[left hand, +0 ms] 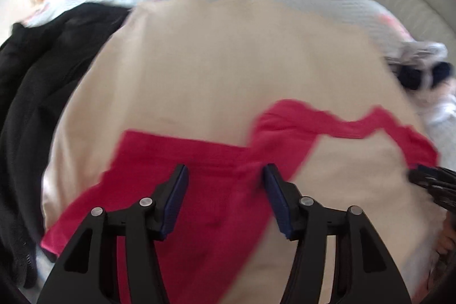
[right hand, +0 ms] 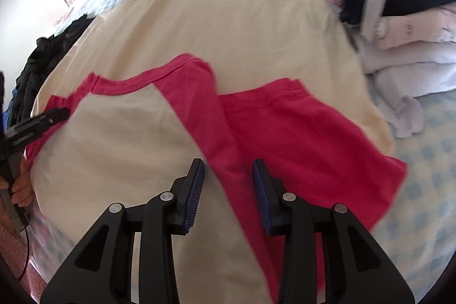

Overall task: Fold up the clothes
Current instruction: 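Move both open grippers over the folded shirt to check alignment, then move both open grippers to the folded pink-trimmed edge of the shirt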

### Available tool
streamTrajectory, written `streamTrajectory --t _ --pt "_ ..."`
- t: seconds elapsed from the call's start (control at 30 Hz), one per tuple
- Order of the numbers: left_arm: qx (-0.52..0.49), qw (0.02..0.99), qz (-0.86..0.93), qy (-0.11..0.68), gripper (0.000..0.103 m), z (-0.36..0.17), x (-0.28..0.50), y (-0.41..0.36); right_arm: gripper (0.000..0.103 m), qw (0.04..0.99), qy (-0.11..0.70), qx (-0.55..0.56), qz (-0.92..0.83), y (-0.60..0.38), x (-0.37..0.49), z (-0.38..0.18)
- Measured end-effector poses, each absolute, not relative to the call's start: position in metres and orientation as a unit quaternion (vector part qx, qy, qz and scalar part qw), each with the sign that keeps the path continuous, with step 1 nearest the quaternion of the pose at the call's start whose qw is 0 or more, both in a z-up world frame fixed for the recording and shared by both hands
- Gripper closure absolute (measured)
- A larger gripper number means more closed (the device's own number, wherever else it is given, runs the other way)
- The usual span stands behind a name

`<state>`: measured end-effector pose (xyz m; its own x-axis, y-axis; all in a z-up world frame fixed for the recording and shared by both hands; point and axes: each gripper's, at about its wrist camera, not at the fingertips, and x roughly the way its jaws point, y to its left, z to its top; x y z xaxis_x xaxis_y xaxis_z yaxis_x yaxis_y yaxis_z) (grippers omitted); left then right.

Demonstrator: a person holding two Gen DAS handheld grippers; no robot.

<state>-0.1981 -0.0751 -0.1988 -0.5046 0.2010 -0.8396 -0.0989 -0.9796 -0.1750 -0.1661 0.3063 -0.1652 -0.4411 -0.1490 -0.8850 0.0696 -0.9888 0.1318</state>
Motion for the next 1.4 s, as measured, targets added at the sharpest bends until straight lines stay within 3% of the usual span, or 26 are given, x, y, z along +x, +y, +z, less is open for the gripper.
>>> streamTrajectory --t 0.13,0.43,0.57,0.8,1.07,1.27,1.4 --pt "-0.462 0.045 0.882 -0.086 0.049 -0.178 -0.176 -0.112 0.066 0.04 -0.017 0.503 -0.863 0.328 -0.146 -0.143" --pt "-0.441 0.056 0.884 -0.146 0.048 -0.161 -0.092 -0.145 0.065 0.095 -0.094 0.496 -0.858 0.316 -0.084 -0.144" --pt "-0.475 0.024 0.873 -0.104 0.049 -0.185 -0.076 -0.137 0.065 0.065 -0.079 0.499 -0.861 0.312 -0.068 -0.16" --pt "-0.457 0.05 0.869 -0.182 0.058 -0.193 -0.05 -0.151 0.063 0.058 -0.139 0.496 -0.855 0.342 -0.049 -0.146" --pt "-0.464 0.067 0.846 -0.254 0.058 -0.208 -0.06 -0.141 0.061 0.086 -0.187 0.513 -0.833 0.336 -0.046 -0.158" --pt "-0.459 0.074 0.835 -0.294 0.073 -0.218 -0.065 -0.151 0.061 0.063 -0.217 0.511 -0.829 0.332 -0.063 -0.167" --pt "-0.461 0.085 0.851 -0.236 0.076 -0.207 -0.071 -0.141 0.061 0.052 -0.218 0.501 -0.836 0.327 -0.07 -0.167"
